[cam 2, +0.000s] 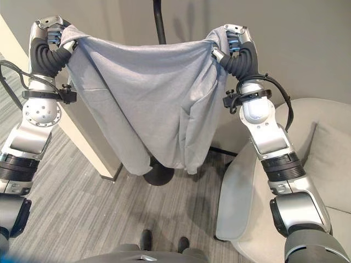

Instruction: Hang the clothes on the sofa on the clothes rack.

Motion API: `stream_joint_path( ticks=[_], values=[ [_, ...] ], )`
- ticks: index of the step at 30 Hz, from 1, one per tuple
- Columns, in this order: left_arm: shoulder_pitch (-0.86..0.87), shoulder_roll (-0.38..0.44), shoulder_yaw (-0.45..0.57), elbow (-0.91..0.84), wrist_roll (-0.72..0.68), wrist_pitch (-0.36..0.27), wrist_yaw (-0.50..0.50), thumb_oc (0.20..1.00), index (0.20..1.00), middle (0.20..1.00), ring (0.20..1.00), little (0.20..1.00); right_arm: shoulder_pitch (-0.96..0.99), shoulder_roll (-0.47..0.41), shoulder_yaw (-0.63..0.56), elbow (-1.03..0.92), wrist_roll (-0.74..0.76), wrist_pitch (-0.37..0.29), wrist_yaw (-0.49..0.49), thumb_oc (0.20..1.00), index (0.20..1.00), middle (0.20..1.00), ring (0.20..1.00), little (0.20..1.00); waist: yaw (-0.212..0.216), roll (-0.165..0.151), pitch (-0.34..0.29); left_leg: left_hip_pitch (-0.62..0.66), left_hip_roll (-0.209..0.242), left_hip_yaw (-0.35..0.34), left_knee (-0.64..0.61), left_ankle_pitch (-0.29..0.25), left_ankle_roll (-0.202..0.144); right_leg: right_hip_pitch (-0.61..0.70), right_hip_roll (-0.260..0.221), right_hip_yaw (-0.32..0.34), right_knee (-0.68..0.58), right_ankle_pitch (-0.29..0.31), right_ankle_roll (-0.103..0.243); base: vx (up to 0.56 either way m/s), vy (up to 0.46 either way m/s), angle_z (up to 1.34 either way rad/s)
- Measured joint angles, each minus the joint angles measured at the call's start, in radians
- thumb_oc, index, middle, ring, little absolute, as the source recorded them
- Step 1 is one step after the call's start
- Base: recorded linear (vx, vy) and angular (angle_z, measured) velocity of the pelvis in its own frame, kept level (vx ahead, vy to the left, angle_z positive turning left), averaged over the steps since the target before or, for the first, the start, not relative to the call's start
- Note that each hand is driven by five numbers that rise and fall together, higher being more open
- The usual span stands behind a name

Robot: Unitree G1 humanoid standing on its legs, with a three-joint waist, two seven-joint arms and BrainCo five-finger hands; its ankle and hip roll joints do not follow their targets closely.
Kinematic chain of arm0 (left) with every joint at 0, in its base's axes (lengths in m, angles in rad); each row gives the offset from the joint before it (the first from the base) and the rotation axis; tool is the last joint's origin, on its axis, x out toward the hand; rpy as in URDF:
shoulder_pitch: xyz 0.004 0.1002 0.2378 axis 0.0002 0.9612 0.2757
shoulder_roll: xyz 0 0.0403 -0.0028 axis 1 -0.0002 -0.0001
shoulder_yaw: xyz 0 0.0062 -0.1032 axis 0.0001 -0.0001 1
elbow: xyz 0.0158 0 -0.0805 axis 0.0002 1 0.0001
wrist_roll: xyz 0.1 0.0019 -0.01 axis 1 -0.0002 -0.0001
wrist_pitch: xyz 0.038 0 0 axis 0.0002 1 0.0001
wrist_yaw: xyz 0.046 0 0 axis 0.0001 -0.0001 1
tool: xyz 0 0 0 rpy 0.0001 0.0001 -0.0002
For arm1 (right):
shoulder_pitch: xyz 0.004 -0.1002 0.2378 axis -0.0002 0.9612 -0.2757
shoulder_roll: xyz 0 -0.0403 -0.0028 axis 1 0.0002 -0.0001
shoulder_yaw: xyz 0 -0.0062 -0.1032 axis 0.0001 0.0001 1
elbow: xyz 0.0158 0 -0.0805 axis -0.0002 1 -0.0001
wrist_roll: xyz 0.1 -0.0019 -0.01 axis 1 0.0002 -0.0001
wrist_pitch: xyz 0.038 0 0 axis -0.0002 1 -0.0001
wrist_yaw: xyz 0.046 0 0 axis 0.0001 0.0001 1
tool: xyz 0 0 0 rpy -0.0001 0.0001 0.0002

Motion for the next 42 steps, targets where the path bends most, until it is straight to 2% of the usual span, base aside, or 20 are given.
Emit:
stream_joint_path(
  ticks=[2,4,6,8,10,11,12,13,14,16,17,20,26,32,35,42],
  values=[
    [0.000,-0.007,-0.001,0.000,0.000,0.000,-0.001,0.200,0.200,0.200,0.200,0.200,0.001,-0.002,-0.004,0.000,0.000,-0.001,-0.002,0.200,0.200,0.200,0.200,0.200,-0.014,0.002,-0.001,0.002,-0.001,-0.007,0.003,-0.009,0.012,-0.002,-0.025,0.005,0.009,-0.015,-0.008,0.09,-0.163,0.04],
    [-0.004,-0.012,0.000,0.002,0.000,-0.002,0.000,0.200,0.200,0.200,0.200,0.200,0.002,-0.018,-0.014,-0.001,0.000,-0.003,-0.004,0.200,0.200,0.200,0.200,0.200,-0.008,0.010,-0.001,-0.006,0.000,-0.013,0.005,-0.010,0.011,-0.020,-0.087,0.031,0.004,-0.014,0.007,0.14,-0.234,0.06],
    [-0.020,-0.013,0.000,0.002,0.001,-0.003,0.000,0.200,0.200,0.200,0.200,0.200,0.000,-0.066,-0.028,-0.001,0.000,-0.002,-0.008,0.200,0.200,0.200,0.200,0.200,-0.014,0.015,0.000,-0.035,0.010,-0.065,0.004,0.002,0.004,-0.023,-0.134,0.090,-0.172,0.017,0.056,0.10,-0.128,0.24],
    [-0.014,-0.016,-0.001,0.009,0.001,-0.003,0.000,0.200,0.200,0.200,0.200,0.200,0.010,-0.075,-0.029,0.000,0.000,-0.003,-0.014,0.200,0.200,0.200,0.200,0.200,-0.026,-0.011,-0.007,-0.032,0.015,-0.091,-0.017,0.022,-0.009,-0.016,-0.142,0.083,-0.235,0.071,0.059,0.12,-0.306,0.40],
    [-0.009,-0.018,-0.003,0.022,0.001,-0.005,0.000,0.200,0.200,0.200,0.200,0.200,0.013,-0.072,-0.028,0.014,0.000,-0.004,-0.017,0.200,0.200,0.200,0.200,0.200,-0.045,-0.059,-0.021,-0.030,0.004,-0.127,-0.021,0.025,-0.045,0.005,-0.136,0.070,-0.236,0.108,0.052,0.13,-0.391,0.69],
    [-0.004,-0.032,0.000,0.018,0.001,-0.006,0.002,0.200,0.200,0.200,0.200,0.200,0.005,-0.089,-0.029,0.014,0.001,-0.003,-0.017,0.200,0.200,0.200,0.200,0.200,-0.045,-0.064,-0.024,-0.035,0.030,-0.150,-0.023,0.024,-0.071,0.016,-0.094,0.070,-0.236,0.124,0.018,0.11,-0.327,0.63],
    [-0.005,-0.031,-0.006,0.017,0.001,-0.006,0.000,0.200,0.200,0.200,0.200,0.200,-0.004,-0.098,-0.027,0.020,0.001,-0.002,-0.017,0.200,0.200,0.200,0.200,0.200,-0.041,-0.056,-0.027,-0.041,0.060,-0.147,-0.024,0.027,-0.088,0.018,-0.067,0.054,-0.235,0.119,0.006,0.10,-0.300,0.42],
    [-0.005,-0.031,-0.007,0.014,0.001,-0.006,0.000,0.200,0.200,0.200,0.200,0.200,-0.006,-0.100,-0.028,0.020,0.002,-0.002,-0.018,0.200,0.200,0.200,0.200,0.200,-0.039,-0.055,-0.028,-0.041,0.071,-0.149,-0.024,0.030,-0.097,0.018,-0.055,0.043,-0.231,0.126,-0.005,0.08,-0.283,0.35],
    [-0.008,-0.034,-0.012,0.009,0.001,-0.007,0.000,0.200,0.200,0.200,0.200,0.200,-0.012,-0.116,-0.027,0.020,0.007,-0.002,-0.018,0.200,0.200,0.200,0.200,0.200,-0.045,-0.042,-0.034,-0.050,0.123,-0.156,-0.023,0.035,-0.124,0.020,-0.006,0.010,-0.230,0.118,-0.021,0.05,-0.239,0.25],
    [-0.009,-0.037,-0.021,0.007,0.001,-0.009,0.000,0.200,0.200,0.200,0.200,0.200,-0.022,-0.136,-0.028,0.022,0.010,-0.003,-0.018,0.200,0.200,0.200,0.200,0.200,-0.046,-0.039,-0.033,-0.056,0.145,-0.168,-0.018,0.034,-0.129,0.020,0.022,0.001,-0.230,0.112,-0.028,0.04,-0.177,0.15],
    [-0.010,-0.048,-0.029,0.010,0.001,-0.009,0.000,0.200,0.200,0.200,0.200,0.200,-0.019,-0.148,-0.030,0.023,0.011,-0.003,-0.021,0.200,0.200,0.200,0.200,0.200,-0.051,-0.038,-0.033,-0.069,0.153,-0.172,-0.011,0.036,-0.143,0.021,0.032,-0.006,-0.231,0.109,-0.035,0.03,-0.089,0.20],
    [-0.010,-0.091,-0.058,0.011,0.000,-0.006,0.000,0.200,0.200,0.200,0.200,0.200,-0.027,-0.175,-0.030,0.046,0.013,-0.002,-0.023,0.200,0.200,0.200,0.200,0.200,-0.075,-0.037,-0.033,-0.078,0.162,-0.171,-0.006,0.038,-0.149,0.020,0.038,-0.034,-0.231,0.104,-0.049,0.06,-0.061,0.21],
    [-0.013,-0.097,-0.069,0.010,0.000,-0.004,-0.003,0.200,0.200,0.200,0.200,0.200,-0.029,-0.172,-0.029,0.063,0.020,-0.002,-0.023,0.200,0.200,0.200,0.200,0.200,-0.095,-0.024,-0.035,-0.063,0.125,-0.164,-0.025,0.040,-0.144,0.029,0.007,-0.031,-0.233,0.099,-0.042,0.08,0.005,0.04],
    [-0.013,-0.097,-0.066,0.009,0.000,-0.002,-0.003,0.200,0.200,0.200,0.200,0.200,-0.032,-0.162,-0.026,0.062,0.020,-0.002,-0.023,0.200,0.200,0.200,0.200,0.200,-0.093,-0.020,-0.039,-0.034,0.100,-0.156,-0.030,0.030,-0.129,0.058,-0.019,-0.025,-0.231,0.092,-0.034,0.05,0.028,0.00],
    [-0.017,-0.097,-0.067,0.011,0.000,-0.001,-0.003,0.200,0.200,0.200,0.200,0.200,-0.052,-0.161,0.001,0.073,0.021,-0.001,-0.023,0.200,0.200,0.200,0.200,0.200,-0.094,-0.018,-0.040,-0.031,0.097,-0.148,-0.026,0.031,-0.127,0.059,-0.022,-0.022,-0.231,0.093,-0.034,0.02,0.014,-0.05],
    [-0.111,-0.090,-0.085,0.096,-0.001,0.006,0.002,0.200,0.200,0.200,0.200,0.200,-0.237,-0.167,0.133,0.189,0.042,0.008,-0.031,0.200,0.200,0.200,0.200,0.200,-0.094,-0.007,-0.055,-0.032,0.103,-0.145,-0.030,0.032,-0.126,0.056,-0.021,-0.022,-0.231,0.095,-0.035,0.01,0.003,-0.01]
  ],
)
